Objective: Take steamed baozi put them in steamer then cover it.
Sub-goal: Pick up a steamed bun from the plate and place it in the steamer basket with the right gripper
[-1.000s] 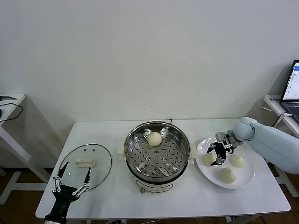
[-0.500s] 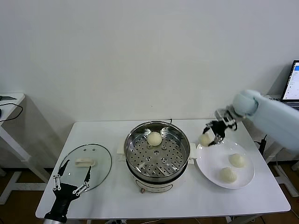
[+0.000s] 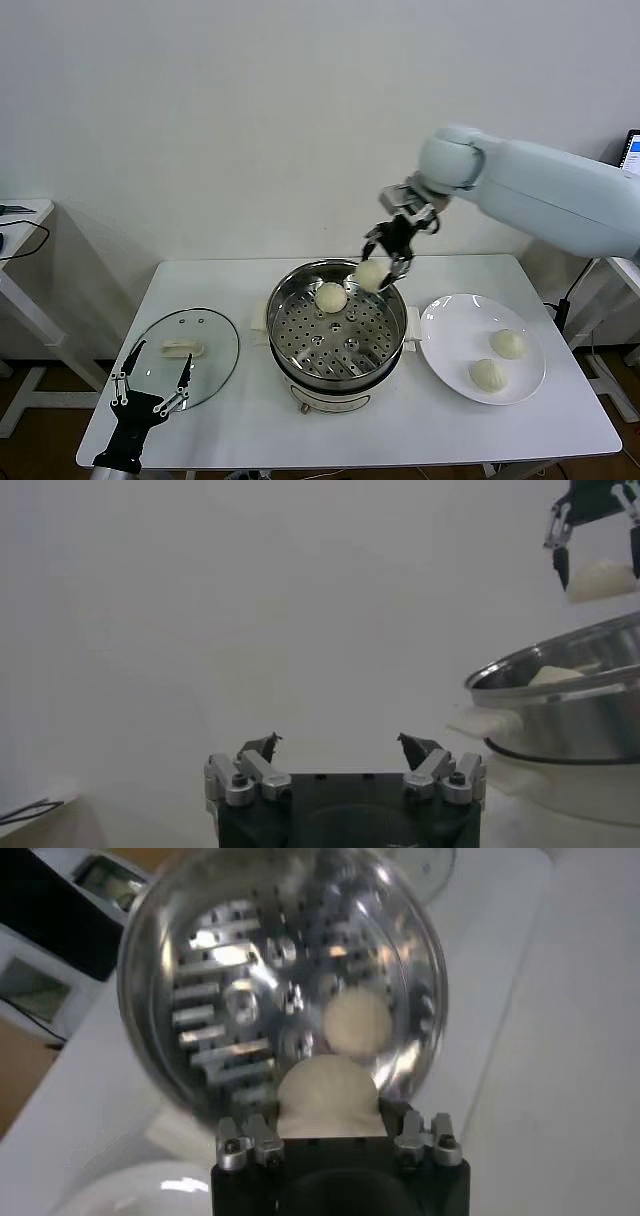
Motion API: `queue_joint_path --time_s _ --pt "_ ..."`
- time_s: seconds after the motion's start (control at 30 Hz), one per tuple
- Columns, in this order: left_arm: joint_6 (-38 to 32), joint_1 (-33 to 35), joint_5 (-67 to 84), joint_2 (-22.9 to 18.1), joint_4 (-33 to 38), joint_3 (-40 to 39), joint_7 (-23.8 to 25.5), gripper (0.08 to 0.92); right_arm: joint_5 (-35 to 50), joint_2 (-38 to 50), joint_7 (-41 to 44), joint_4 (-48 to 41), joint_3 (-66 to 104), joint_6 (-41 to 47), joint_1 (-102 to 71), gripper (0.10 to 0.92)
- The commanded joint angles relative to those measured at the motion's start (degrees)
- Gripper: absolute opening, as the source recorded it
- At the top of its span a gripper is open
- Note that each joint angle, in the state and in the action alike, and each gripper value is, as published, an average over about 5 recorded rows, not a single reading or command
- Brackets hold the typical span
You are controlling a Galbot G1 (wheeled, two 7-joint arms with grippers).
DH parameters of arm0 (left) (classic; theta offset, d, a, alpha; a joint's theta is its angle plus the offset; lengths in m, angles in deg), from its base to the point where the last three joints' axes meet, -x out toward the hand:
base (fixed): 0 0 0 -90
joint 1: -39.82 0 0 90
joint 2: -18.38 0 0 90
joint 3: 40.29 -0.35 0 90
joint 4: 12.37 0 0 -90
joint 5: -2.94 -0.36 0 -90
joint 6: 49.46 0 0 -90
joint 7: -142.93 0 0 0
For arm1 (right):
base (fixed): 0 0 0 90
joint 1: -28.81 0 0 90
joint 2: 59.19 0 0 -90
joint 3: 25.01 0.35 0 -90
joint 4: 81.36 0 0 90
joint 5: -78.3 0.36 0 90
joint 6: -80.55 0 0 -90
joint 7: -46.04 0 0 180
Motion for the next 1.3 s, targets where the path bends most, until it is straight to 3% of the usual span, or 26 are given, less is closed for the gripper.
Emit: queue_joint_path --time_s 0.03,0.4,0.87,1.1,1.3 --pt "-0.06 -0.37 -0.03 -0.03 -0.44 -0.11 -0.02 0.823 5.82 -9.68 -7.22 4.33 -7.64 6.54 3.05 0.687" --pt "-0.35 -1.04 -0.03 -0.69 -1.48 -0.32 -0.01 0.823 4.09 -15.21 -12.97 2.42 -9.11 9.11 -1.09 0.687" --pt "-0.66 -0.46 0.0 -0.88 -1.18 0.43 -0.1 0.823 2.5 -16.19 -14.98 0.89 -8.78 9.6 -5.23 0.688" --pt "-0.66 -0.51 0.02 -0.9 -1.28 0.55 -0.14 0.823 1.81 -14.85 -15.73 1.91 -7.91 9.79 -5.76 0.782" --pt "-0.7 -0.45 0.07 -1.03 -1.3 0.59 -0.14 0.823 -0.51 -6.11 -13.35 6.88 -4.29 8.68 -2.05 0.822"
